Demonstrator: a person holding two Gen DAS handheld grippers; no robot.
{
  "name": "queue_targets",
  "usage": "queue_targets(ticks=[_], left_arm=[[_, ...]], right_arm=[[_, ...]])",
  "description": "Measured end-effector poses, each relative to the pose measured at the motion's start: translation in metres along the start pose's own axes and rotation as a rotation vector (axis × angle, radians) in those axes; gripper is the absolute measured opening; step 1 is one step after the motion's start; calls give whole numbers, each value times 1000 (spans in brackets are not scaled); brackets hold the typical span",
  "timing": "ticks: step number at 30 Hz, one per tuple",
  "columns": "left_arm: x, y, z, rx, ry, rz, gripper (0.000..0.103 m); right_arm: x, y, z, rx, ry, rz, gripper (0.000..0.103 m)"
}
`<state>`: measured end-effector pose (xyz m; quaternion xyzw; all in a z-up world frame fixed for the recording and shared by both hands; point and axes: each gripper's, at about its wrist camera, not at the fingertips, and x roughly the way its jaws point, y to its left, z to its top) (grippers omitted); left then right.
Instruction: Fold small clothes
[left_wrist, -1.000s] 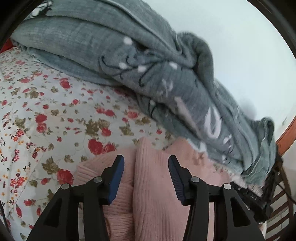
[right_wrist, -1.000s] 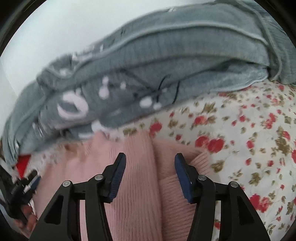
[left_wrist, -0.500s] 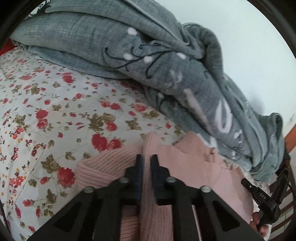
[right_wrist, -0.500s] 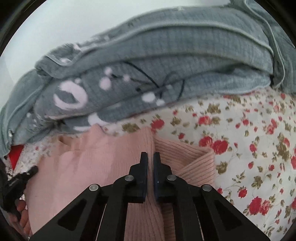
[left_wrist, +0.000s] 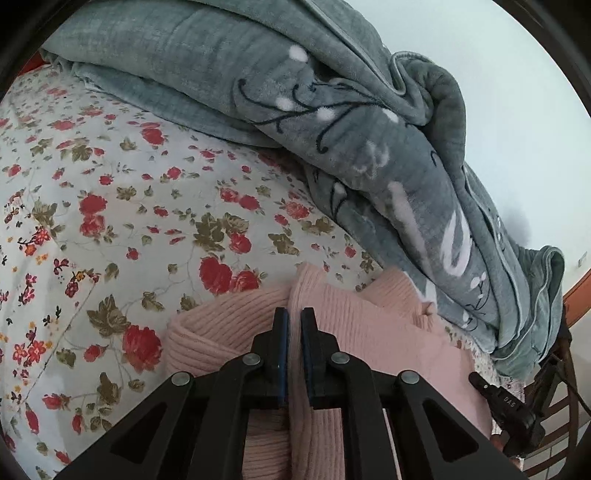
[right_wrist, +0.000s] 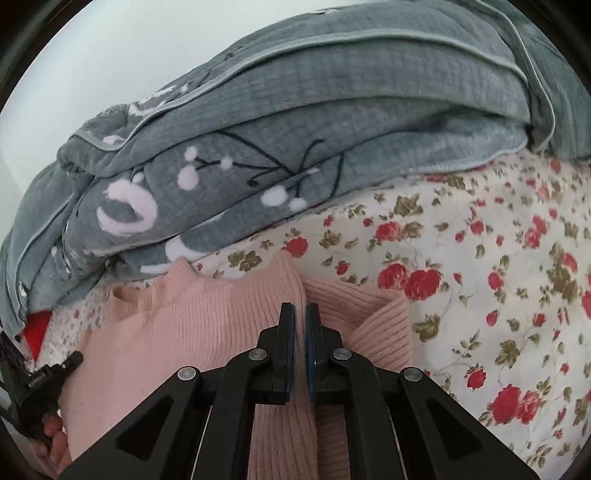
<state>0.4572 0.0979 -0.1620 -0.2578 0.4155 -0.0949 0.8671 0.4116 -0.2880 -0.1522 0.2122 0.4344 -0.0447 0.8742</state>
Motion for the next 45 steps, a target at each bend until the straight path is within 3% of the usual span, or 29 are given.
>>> queue_targets(ticks=[6, 10, 13, 17, 27, 33, 36, 41, 45], left_arm=[[-1, 0, 0, -15, 5, -22, 14], [-6, -4, 0, 5, -15, -9, 37], [-6, -4, 0, 9, -20, -8, 37], [-6, -3, 2, 5, -20, -20, 41], [-11, -6, 2, 21, -42, -44, 46], [-19, -11, 0, 43, -75, -50, 49], [-29, -12, -3, 38, -116, -27, 51], [-55, -10, 0, 16, -190, -77, 52], [-70, -6, 4, -71, -134, -142, 52]], right_arm=[[-1, 4, 0, -13, -3, -11, 9], [-5, 8, 0, -27, -13, 0, 20], [-15, 10, -1, -33, -41, 28, 36], [-30, 8, -1, -19, -108, 38, 45], [-67, 1, 0, 16, -207, 64, 54], [-97, -8, 3, 56, -118, 89, 54], [-122, -13, -10, 36, -105, 83, 55], [-153, -26, -44, -6, -18, 17, 59], [-182, -39, -63, -4, -17, 15, 59]])
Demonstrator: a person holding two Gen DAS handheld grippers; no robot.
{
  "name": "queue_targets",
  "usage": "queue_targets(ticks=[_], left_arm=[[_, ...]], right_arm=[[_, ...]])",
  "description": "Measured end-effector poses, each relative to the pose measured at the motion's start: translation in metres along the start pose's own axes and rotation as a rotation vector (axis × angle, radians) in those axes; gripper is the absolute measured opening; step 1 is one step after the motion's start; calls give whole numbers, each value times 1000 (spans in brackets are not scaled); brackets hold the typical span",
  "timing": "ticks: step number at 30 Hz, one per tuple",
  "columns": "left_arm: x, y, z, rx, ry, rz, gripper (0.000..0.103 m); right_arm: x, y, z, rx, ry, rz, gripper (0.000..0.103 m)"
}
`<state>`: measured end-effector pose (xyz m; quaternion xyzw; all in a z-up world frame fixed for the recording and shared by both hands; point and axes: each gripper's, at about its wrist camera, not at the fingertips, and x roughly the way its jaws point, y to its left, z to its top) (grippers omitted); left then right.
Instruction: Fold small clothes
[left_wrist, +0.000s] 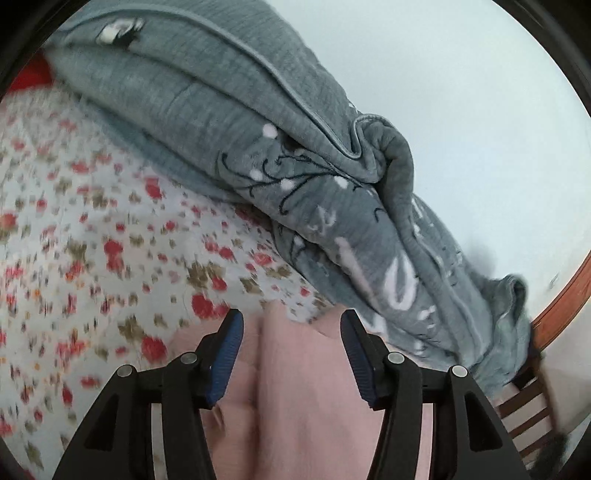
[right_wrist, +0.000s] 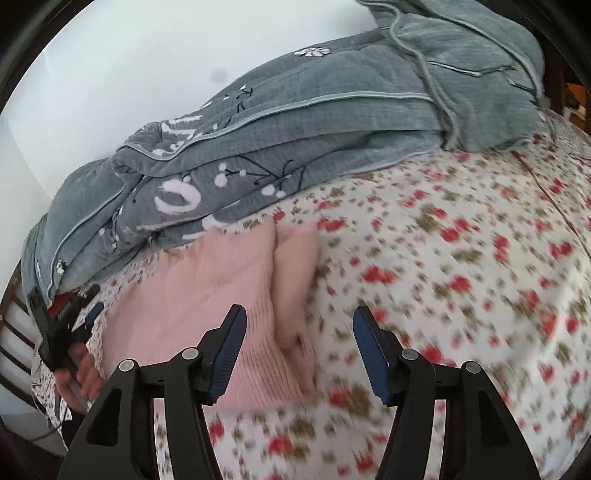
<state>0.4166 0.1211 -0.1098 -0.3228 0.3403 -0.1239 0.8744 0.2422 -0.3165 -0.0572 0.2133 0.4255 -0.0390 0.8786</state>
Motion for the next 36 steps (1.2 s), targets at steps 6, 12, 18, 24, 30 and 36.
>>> queue_targets(ticks=[6, 12, 18, 24, 30, 36], left_arm=[[-45, 15, -28, 6, 112, 12, 55], [-64, 51, -55, 21, 199, 147, 56], [-56, 57, -61, 39, 267, -7, 58], [-18, 39, -64, 24, 362, -71, 59], [3, 29, -60, 18, 376, -44, 62], [22, 10, -57, 87, 366, 63, 61]], right_arm=[[-8, -10, -32, -6, -21, 49, 64], [35, -1, -34, -61, 75, 52, 64], [55, -5, -12, -49, 113, 98, 64], [86, -15, 9, 38, 190, 178, 64], [115, -4, 15, 19, 207, 154, 67], [138, 30, 23, -102, 205, 0, 74]])
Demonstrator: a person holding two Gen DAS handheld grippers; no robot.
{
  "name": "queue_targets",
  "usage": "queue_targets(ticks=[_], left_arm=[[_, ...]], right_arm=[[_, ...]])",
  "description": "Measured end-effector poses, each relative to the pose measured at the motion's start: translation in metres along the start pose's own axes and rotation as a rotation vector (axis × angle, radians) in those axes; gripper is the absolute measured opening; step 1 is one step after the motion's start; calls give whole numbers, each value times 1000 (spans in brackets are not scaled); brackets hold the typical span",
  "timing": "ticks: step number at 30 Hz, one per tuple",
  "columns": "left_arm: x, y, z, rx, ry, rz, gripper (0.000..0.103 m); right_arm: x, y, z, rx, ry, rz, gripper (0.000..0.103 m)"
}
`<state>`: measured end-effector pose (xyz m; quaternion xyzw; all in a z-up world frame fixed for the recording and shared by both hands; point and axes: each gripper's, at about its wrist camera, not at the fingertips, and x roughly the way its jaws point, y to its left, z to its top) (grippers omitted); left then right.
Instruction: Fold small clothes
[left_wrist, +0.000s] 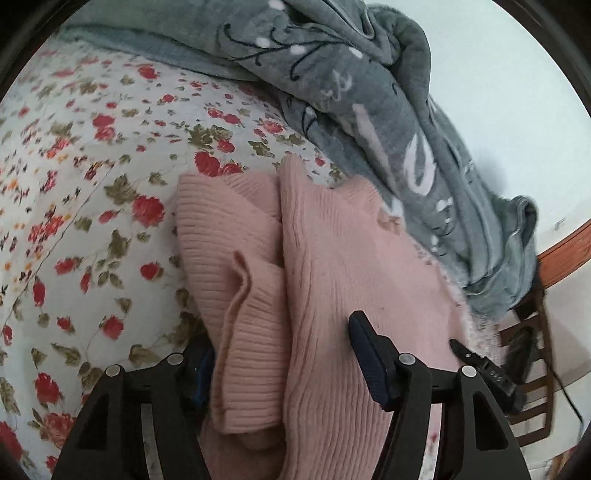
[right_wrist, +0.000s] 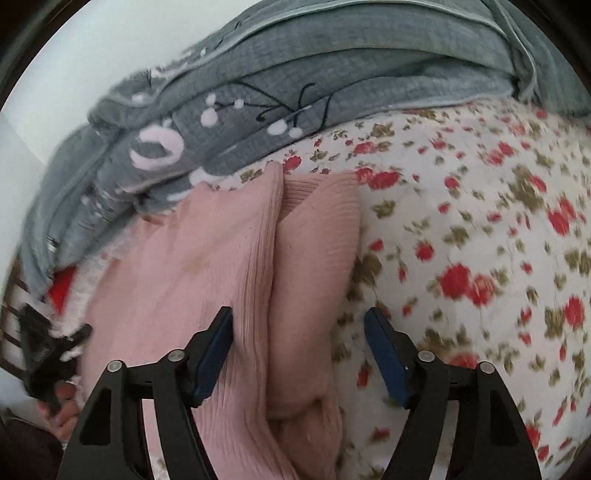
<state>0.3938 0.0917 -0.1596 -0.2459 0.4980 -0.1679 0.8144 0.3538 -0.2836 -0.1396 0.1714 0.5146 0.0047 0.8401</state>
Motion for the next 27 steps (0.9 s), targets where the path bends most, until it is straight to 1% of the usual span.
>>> queue_targets(ticks=[1, 2, 3, 4, 5, 6, 7, 9, 12, 14, 16, 19, 21, 24, 26, 27], left_arm=[[0, -3, -2, 11, -10, 30, 57], [-2, -6, -5, 23, -21, 65, 46], [-3, -7, -7, 28, -24, 69, 42], [-5, -9, -9, 27, -26, 69, 32], [-7, -9, -8, 21, -27, 66, 27], [-10, -11, -8, 15, -24, 67, 26], [-14, -13, -7, 9, -22, 78, 24], [-25, -19, -8, 5, -34, 91, 23], [-42, -36, -15, 56, -44, 125, 23], [-57, -44, -26, 78, -47, 122, 23], [-69, -51, -40, 121, -46, 124, 23], [-82, -55, -64, 156, -37, 125, 23], [-88, -54, -83, 161, -24, 107, 23], [-91, -52, -103, 157, -14, 85, 23], [-90, -51, -111, 144, -7, 62, 24], [-89, -50, -115, 140, -10, 67, 24]], right_arm=[[0, 6, 0, -36, 1, -6, 70], [1, 11, -1, -58, 16, 33, 45], [1, 13, -3, -60, 21, 48, 42], [-2, 15, -5, -61, 3, 33, 35], [-4, 15, -5, -68, -7, 35, 23], [-8, 15, -5, -63, -22, 36, 22], [-13, 12, -5, -30, -22, 50, 21], [-24, 11, -6, 2, -34, 72, 20], [-49, 19, -12, 4, -58, 91, 19], [-63, 23, -21, -9, -59, 83, 19], [-78, 23, -35, -22, -57, 74, 19], [-102, 16, -65, -36, -55, 64, 19], [-114, 7, -84, -28, -53, 67, 19], [-132, -8, -113, -17, -59, 66, 19], [-140, -13, -128, -37, -77, 44, 19], [-142, -14, -134, -52, -88, 28, 19]])
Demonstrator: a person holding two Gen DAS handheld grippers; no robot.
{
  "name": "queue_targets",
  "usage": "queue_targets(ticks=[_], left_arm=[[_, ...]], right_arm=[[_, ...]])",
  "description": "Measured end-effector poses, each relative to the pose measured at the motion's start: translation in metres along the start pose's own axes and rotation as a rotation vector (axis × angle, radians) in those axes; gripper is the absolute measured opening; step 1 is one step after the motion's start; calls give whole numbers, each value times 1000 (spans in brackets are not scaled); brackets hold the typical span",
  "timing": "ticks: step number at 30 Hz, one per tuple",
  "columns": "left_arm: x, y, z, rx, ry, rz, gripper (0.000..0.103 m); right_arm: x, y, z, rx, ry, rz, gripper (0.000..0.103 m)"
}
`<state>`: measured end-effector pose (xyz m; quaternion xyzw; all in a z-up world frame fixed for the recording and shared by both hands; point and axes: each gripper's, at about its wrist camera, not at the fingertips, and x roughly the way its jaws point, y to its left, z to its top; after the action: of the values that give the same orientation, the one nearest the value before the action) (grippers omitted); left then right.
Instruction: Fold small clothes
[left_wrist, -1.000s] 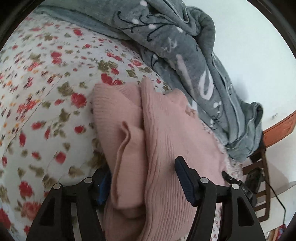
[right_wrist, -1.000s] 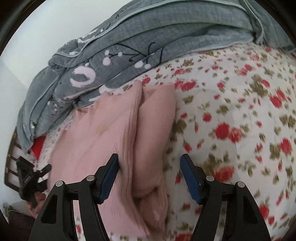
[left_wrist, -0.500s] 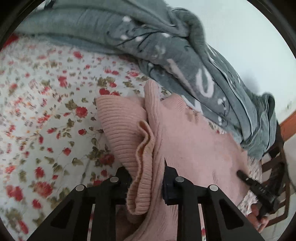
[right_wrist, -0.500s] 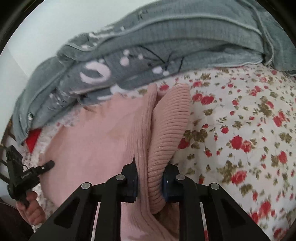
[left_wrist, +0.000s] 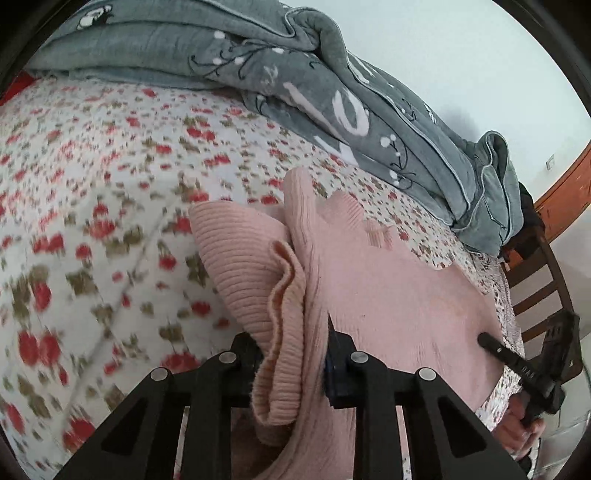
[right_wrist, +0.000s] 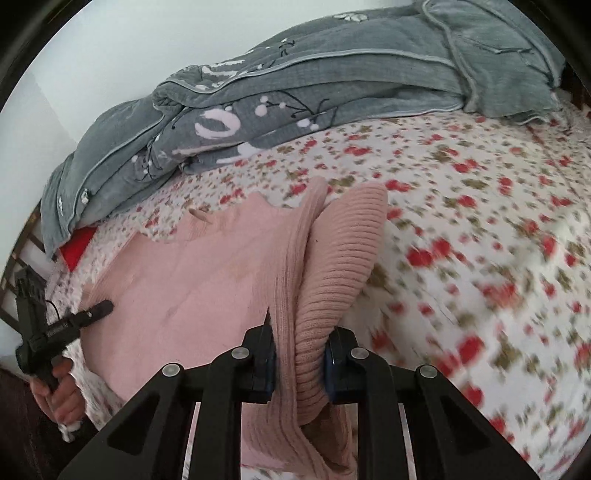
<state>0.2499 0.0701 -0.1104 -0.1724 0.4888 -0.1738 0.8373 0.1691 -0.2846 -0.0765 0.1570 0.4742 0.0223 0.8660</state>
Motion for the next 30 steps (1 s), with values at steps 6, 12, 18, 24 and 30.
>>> queue_targets(ticks=[6, 12, 18, 24, 30], left_arm=[[2, 1, -15, 10, -34, 153, 46], [-28, -13, -24, 130, -113, 264, 46], [-52, -42, -15, 173, -186, 224, 46], [-35, -73, -10, 267, -233, 268, 46], [-10, -70, 16, 303, -189, 273, 46]], right_arm=[[24, -9, -16, -33, 34, -82, 39], [-23, -23, -19, -29, -65, -112, 48], [-49, -3, -13, -71, -186, -118, 48], [-24, 38, -13, -165, -208, -122, 48], [11, 25, 10, -128, -165, -180, 48]])
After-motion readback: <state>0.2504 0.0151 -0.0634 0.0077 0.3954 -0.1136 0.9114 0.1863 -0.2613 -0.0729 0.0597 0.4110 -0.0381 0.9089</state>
